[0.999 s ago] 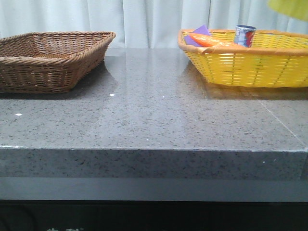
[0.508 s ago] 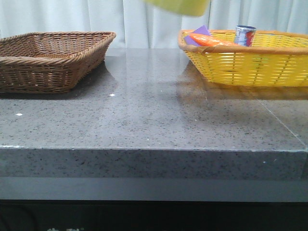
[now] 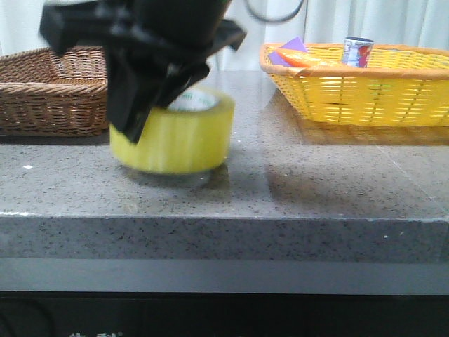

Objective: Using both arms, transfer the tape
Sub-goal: 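Lift the tape roll and set it on the table near the brown basket, then open the right gripper and withdraw it from the tape roll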

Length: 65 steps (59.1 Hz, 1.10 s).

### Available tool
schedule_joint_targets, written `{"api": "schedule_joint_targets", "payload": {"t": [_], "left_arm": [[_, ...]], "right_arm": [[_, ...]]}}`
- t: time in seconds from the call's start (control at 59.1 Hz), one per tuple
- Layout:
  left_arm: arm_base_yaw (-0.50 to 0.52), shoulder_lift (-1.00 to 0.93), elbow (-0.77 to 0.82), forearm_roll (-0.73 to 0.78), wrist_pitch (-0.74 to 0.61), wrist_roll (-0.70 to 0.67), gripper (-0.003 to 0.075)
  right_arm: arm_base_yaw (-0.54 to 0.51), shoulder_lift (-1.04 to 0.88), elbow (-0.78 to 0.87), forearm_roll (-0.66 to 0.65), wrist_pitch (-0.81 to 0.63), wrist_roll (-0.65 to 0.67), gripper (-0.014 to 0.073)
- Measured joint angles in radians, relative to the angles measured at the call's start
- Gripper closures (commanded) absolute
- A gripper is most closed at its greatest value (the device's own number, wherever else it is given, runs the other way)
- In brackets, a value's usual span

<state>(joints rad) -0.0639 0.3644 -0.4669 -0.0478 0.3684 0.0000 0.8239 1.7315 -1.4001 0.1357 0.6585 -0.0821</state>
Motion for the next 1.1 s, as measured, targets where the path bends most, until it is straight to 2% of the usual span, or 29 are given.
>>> {"api": "schedule_joint_targets", "payload": {"t": [0.135, 0.389, 0.626, 0.711, 0.779, 0.914, 0.999, 1.033, 1.101], "left_arm": [[0.000, 0.000, 0.000, 0.000, 0.000, 0.000, 0.0230], [0.000, 0.000, 0.000, 0.000, 0.000, 0.000, 0.0230], [0.000, 0.000, 0.000, 0.000, 0.000, 0.000, 0.0230], [0.000, 0.000, 0.000, 0.000, 0.000, 0.000, 0.0230], [0.000, 0.000, 0.000, 0.000, 0.000, 0.000, 0.0230], [0.000, 0.000, 0.000, 0.000, 0.000, 0.000, 0.0230], [0.000, 0.000, 0.000, 0.000, 0.000, 0.000, 0.0230], [0.000, 0.000, 0.000, 0.000, 0.000, 0.000, 0.0230], [0.000, 0.000, 0.000, 0.000, 0.000, 0.000, 0.0230]], "right_arm": [[0.000, 0.013, 0.000, 0.000, -0.006, -0.002, 0.0477], [0.000, 0.013, 0.000, 0.000, -0.003, -0.004, 0.0205], [0.000, -0.081, 0.000, -0.002, -0.005, -0.004, 0.0195], [-0.005, -0.141, 0.000, -0.002, -0.005, -0.004, 0.0240], [-0.019, -0.188, 0.000, -0.002, -0.005, 0.000, 0.0319], [-0.069, -0.257, 0.000, -0.002, -0.005, 0.016, 0.0573], [-0.107, -0.283, 0.000, -0.002, -0.003, 0.018, 0.0695], [-0.122, -0.291, 0.000, -0.002, -0.003, 0.018, 0.0720], [-0.158, -0.310, 0.000, -0.002, -0.001, 0.022, 0.0714]]}}
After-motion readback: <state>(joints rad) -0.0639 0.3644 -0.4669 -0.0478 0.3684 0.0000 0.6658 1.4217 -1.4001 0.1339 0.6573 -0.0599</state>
